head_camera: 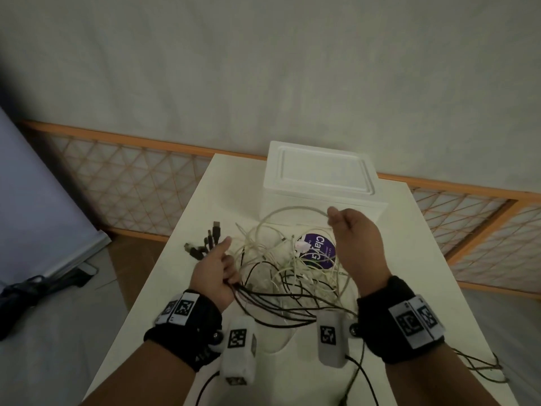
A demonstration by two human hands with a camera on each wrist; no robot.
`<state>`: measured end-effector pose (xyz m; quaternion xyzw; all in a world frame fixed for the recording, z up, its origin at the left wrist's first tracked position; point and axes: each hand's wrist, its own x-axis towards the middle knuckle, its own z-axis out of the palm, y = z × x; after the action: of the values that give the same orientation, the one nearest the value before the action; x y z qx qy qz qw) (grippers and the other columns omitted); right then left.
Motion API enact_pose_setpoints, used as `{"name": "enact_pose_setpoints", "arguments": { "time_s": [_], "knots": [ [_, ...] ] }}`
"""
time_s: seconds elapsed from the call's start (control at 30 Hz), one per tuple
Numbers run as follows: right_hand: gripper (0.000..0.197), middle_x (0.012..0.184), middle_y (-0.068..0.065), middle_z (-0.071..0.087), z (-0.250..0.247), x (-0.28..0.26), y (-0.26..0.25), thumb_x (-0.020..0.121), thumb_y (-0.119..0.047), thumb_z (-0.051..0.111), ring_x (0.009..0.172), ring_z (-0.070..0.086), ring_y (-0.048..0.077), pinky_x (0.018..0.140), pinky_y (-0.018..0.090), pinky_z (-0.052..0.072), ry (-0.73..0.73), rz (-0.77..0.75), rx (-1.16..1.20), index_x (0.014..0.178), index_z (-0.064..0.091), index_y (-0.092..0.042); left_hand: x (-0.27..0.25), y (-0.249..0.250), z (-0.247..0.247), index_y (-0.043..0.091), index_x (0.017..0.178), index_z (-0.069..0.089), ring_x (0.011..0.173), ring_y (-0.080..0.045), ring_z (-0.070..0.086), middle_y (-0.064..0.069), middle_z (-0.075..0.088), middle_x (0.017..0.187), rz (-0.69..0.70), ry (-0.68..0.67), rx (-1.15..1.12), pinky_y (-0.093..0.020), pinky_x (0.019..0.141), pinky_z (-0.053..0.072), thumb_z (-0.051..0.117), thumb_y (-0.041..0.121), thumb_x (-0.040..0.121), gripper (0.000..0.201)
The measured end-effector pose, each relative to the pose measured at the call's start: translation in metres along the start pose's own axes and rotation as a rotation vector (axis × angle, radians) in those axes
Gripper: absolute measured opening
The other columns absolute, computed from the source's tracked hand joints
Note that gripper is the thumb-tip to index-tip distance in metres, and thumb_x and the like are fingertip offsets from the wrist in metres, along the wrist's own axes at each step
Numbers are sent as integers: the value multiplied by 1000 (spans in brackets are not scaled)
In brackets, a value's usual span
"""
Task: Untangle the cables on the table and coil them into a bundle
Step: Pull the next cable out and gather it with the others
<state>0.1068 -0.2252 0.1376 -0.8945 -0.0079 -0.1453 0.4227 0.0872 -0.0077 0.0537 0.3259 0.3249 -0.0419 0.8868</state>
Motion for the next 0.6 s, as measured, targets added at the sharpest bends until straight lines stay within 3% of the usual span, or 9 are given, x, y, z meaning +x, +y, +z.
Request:
{"name": "enact_pose_setpoints", "arguments": {
  "time_s": [0.07,0.13,0.2,0.27,0.33,0.43,0.5,0.57,0.6],
  "knots": [
    [44,61,0,46,-9,4,-3,96,-42,44,56,43,9,49,14,30,67,-39,-39,67,47,-10,-6,4,-8,20,63,34,29,-7,20,7,29,43,-81,-6,0,-16,32,17,57,23,91,37],
    [39,59,-3,44,-9,0,-12,95,-40,47,54,42,6,50,13,31,75,-118,18,67,44,-14,-26,1,-2,20,63,36,26,-5,23,5,41,46,-219,-187,-22,-14,32,17,57,24,85,31],
    [31,57,-6,47,-1,-12,-25,94,-35,53,53,44,4,50,13,33,-63,-211,117,70,50,-16,-47,-5,17,12,69,53,24,-3,25,-4,65,65,-267,-371,8,-12,31,17,54,28,87,24],
    [23,59,-10,54,9,-27,-34,93,-36,56,57,51,2,54,15,38,-290,-303,159,73,56,-24,-58,-6,35,6,84,62,25,-2,27,-7,73,81,-215,-474,-10,-13,31,18,50,32,91,29],
    [23,62,-8,56,13,-33,-27,92,-43,55,59,53,5,57,20,41,-450,-371,63,74,57,-28,-59,6,41,12,88,59,25,-3,29,3,69,72,-116,-531,-129,-15,31,20,60,30,83,19],
    [34,58,-4,46,11,-28,5,93,-46,50,55,45,8,54,20,34,-589,-291,-92,66,48,-25,-52,35,28,18,75,58,28,-4,32,8,55,57,-12,-682,-262,-17,34,21,83,20,59,30],
    [36,60,-5,44,13,-22,32,95,-41,50,59,44,8,58,24,32,-628,-247,-223,65,43,-23,-51,50,19,17,73,58,31,-6,33,7,49,52,52,-788,-267,-19,38,24,76,18,61,21],
    [33,67,-6,48,18,-16,57,97,-36,49,69,48,13,64,27,33,-678,-208,-378,67,43,-22,-48,61,14,12,80,58,38,-11,35,4,53,57,69,-905,-340,-23,44,29,59,16,75,6],
    [31,72,-6,50,21,-14,68,97,-34,49,74,50,14,67,28,35,-709,-175,-426,67,44,-25,-45,65,12,9,85,56,42,-14,38,0,56,61,70,-950,-381,-25,48,31,51,15,79,10]
  ]
}}
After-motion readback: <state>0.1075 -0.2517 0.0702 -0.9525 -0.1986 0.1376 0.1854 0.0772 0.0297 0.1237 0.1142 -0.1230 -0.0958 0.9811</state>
